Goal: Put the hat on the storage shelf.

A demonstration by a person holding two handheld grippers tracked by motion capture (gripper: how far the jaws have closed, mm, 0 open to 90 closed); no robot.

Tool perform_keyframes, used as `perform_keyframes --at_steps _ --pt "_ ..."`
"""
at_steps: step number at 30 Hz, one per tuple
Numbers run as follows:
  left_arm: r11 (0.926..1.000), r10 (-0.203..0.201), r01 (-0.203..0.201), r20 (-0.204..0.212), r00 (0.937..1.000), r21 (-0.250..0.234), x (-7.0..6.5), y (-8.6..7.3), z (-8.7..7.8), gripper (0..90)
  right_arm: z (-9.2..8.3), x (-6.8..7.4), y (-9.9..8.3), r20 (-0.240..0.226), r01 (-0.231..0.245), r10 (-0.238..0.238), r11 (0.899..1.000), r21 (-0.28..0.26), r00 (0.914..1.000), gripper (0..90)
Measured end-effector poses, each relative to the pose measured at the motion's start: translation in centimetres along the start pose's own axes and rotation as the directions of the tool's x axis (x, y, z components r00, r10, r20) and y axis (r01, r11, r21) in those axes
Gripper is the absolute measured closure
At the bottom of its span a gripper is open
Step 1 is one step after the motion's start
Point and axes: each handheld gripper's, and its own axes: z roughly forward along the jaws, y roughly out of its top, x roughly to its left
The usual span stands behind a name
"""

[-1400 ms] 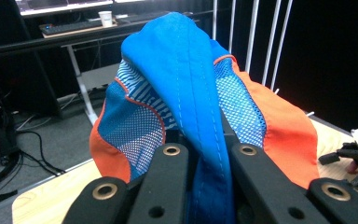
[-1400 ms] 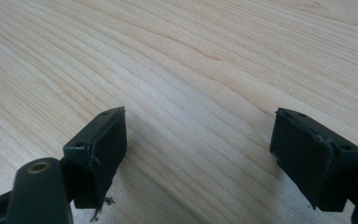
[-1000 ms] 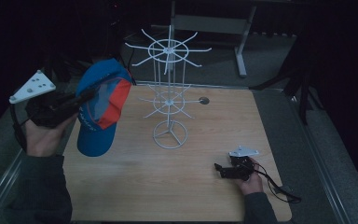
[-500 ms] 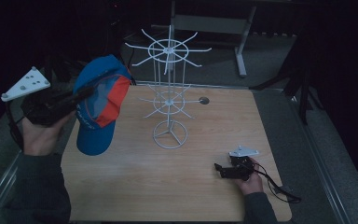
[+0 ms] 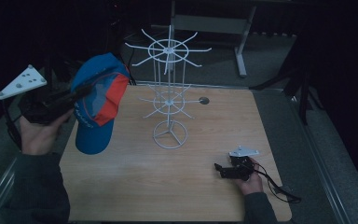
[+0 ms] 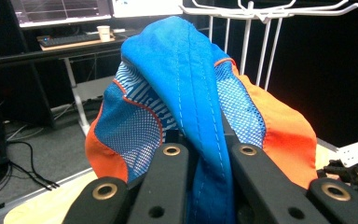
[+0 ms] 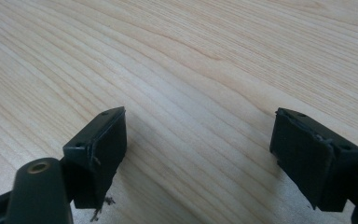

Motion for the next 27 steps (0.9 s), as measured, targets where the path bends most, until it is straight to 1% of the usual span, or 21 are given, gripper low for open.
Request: perform_keyframes --at_steps 5,10,27 --pt "1.0000 -0.006 0.006 -0.008 0.9999 -0.002 0.16 0.15 -0.06 88.4 0.00 0.01 0.00 0.000 -0.002 0.002 1.000 0.000 1.0000 18.4" --pt "1.0000 -0.007 0.007 -0.008 0.9999 -0.002 0.14 0.36 -0.11 88.4 0.00 0.01 0.00 0.000 -0.001 0.001 1.000 0.001 1.0000 18.4" --pt "0.9998 -0.016 0.016 -0.012 0.9998 0.015 0.20 0.99 -0.11 88.4 0.00 0.00 0.00 0.000 0.000 0.000 1.000 0.000 1.0000 18.4"
